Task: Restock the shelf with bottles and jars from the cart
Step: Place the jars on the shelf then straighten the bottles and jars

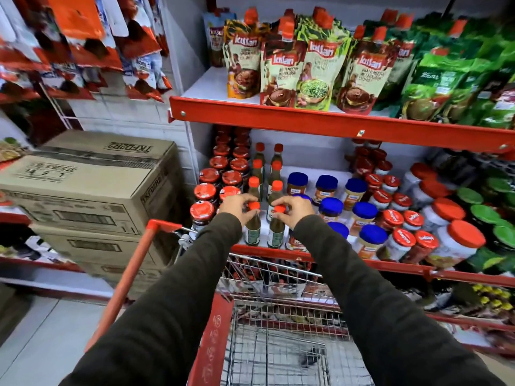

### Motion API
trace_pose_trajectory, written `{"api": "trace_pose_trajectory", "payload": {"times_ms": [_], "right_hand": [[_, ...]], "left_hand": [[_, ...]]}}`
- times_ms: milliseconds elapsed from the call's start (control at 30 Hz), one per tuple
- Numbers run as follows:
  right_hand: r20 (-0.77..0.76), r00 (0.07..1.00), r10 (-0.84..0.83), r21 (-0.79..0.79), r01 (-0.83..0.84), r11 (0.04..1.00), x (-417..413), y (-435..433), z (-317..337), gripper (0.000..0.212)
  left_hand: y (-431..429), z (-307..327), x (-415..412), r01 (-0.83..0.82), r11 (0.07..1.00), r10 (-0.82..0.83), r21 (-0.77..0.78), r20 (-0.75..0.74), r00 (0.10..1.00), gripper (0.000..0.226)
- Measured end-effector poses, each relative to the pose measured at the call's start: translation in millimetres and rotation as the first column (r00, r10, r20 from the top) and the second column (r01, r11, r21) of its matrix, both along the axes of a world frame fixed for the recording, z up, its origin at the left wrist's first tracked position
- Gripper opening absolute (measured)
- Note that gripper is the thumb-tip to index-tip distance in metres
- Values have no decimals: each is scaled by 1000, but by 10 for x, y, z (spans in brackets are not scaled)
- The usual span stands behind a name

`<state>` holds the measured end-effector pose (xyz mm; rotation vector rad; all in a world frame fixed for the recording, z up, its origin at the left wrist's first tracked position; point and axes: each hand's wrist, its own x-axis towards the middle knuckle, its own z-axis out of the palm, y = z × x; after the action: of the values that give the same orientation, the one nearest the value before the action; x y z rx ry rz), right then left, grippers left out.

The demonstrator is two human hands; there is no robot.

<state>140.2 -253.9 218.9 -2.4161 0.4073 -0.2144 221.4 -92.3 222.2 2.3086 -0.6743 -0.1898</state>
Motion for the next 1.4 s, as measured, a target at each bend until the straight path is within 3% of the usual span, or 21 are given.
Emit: {"api": "trace_pose_trajectory", "payload": {"times_ms": [267, 400, 533, 1033, 1200, 1400], "right_hand": [[-53, 996, 67, 84, -62, 995, -57, 5, 24, 34], [15, 997, -81, 89, 79, 993, -82, 26, 43, 43], [-6, 986, -168, 116, 167, 979, -79, 22, 48, 32], [-89, 996, 11, 75, -4, 997, -59, -12, 95, 33], [-129, 989, 73, 96, -61, 994, -59, -18, 114, 34], [-86, 996, -11, 124, 22, 992, -44, 37, 16, 40]], "left_hand": [[-31, -35, -12, -180, 980, 172, -83, -93, 981, 31], [0, -48, -47, -59, 988, 46, -145, -88, 995, 43], [63, -81, -35, 44, 989, -64, -139, -146, 987, 42], [47, 18, -39, -231, 970, 219, -74, -144, 965, 29], [18, 8, -55, -239, 968, 225, -80, -156, 962, 29], [34, -106, -73, -188, 969, 160, -159, -172, 972, 43]]}}
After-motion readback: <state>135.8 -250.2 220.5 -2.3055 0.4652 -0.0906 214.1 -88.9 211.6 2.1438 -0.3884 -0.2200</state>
